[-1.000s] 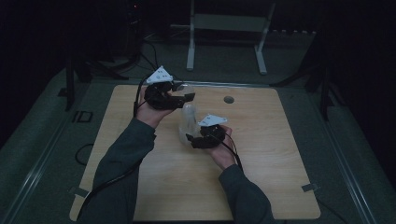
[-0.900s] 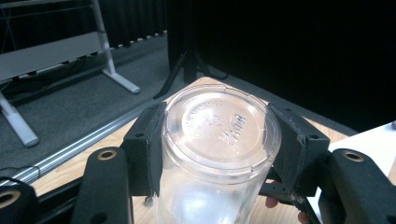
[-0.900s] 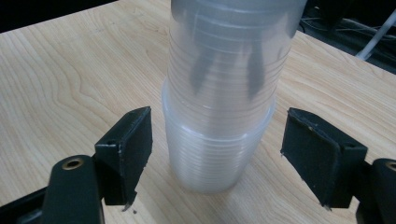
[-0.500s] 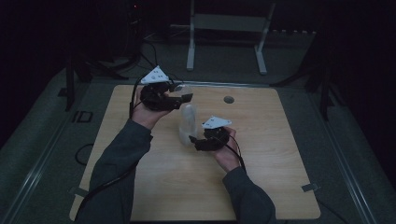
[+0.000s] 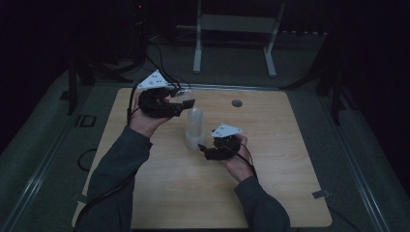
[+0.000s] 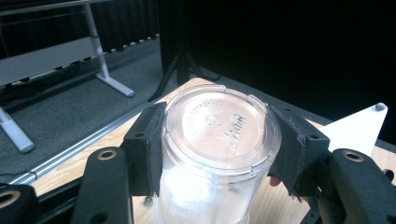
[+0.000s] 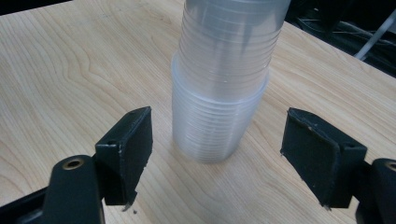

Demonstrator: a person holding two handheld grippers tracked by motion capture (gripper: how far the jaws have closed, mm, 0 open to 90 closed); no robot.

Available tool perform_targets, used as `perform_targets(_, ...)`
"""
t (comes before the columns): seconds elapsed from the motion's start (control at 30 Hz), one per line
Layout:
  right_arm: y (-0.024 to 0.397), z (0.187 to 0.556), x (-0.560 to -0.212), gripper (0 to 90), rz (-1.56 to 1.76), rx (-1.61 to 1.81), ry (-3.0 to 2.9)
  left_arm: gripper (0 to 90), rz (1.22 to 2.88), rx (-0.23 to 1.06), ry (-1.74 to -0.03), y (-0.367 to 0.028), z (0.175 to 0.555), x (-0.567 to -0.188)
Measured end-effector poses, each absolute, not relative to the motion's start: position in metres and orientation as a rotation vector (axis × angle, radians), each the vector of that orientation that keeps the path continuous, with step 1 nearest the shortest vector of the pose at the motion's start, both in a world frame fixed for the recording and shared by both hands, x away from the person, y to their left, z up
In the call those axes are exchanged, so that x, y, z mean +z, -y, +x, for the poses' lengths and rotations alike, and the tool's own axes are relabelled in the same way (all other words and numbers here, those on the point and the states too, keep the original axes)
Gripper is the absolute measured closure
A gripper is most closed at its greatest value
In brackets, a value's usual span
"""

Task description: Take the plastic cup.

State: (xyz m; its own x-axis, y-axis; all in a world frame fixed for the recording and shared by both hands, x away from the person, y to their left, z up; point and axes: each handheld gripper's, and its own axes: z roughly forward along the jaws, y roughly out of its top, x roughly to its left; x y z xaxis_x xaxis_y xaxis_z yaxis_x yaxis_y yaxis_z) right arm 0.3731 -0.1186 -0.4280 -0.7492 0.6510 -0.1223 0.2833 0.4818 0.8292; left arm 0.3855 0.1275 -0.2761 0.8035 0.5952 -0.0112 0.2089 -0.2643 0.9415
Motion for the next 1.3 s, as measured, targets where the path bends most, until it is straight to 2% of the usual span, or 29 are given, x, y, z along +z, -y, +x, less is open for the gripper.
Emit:
perform_targets(0.83, 0.127, 0.363, -0.433, 24.4, 0.770, 1.154, -2.333, 41.1, 1.840, 0.416, -0.590, -0.151, 0.364, -0.284)
perform_targets(1.3, 0.129, 0.357, -0.436, 24.4, 0.767, 1.159, -2.335, 41.2, 1.856, 0.419, -0.617, -0.161, 0.359, -0.305)
